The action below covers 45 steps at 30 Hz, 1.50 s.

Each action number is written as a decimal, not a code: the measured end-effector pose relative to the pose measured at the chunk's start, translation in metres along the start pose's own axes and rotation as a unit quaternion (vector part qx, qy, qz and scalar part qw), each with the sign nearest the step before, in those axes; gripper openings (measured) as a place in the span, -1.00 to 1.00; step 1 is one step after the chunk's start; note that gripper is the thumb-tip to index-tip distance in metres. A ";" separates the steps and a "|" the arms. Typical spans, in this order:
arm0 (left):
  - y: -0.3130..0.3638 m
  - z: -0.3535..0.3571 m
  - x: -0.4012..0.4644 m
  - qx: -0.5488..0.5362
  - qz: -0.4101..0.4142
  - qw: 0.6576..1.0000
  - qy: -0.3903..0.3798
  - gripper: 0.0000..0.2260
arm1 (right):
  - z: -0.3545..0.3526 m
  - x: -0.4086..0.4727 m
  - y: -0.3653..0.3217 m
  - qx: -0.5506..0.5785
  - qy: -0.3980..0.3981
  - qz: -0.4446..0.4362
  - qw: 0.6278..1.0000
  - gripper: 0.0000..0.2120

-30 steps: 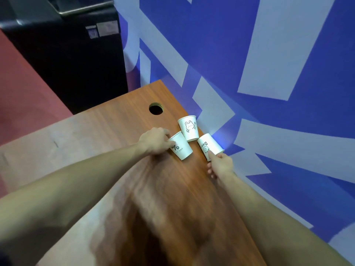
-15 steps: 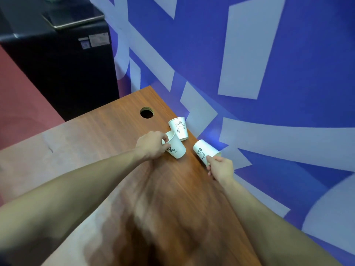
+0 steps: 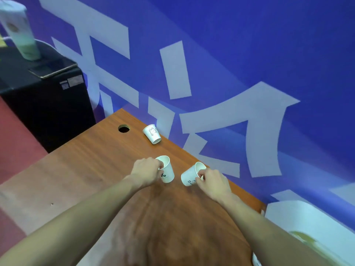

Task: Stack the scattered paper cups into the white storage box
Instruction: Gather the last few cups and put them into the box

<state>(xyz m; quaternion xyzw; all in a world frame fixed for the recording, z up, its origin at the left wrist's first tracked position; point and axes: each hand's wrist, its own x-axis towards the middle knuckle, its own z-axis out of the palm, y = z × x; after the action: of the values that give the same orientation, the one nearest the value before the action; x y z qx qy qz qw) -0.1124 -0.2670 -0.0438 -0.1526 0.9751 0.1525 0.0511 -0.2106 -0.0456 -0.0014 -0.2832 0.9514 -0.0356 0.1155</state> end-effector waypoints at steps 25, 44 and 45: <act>0.330 0.041 -0.125 0.138 0.315 0.938 -0.044 -0.78 | -0.006 -0.310 0.231 -0.008 0.087 0.184 0.979 -0.77; 0.512 0.091 -0.166 0.157 0.472 0.867 0.033 -0.74 | -0.005 -0.437 0.372 0.039 0.091 0.307 0.947 -0.80; 0.519 0.094 -0.166 0.167 0.471 0.865 0.035 -0.75 | -0.006 -0.440 0.379 0.040 0.092 0.309 0.946 -0.80</act>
<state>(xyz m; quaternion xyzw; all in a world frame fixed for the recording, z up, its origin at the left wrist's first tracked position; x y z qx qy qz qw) -0.1123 0.2796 0.0380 0.3305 0.9431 -0.0123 -0.0359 -0.0553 0.5123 0.0415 0.0345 0.9965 -0.0620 0.0442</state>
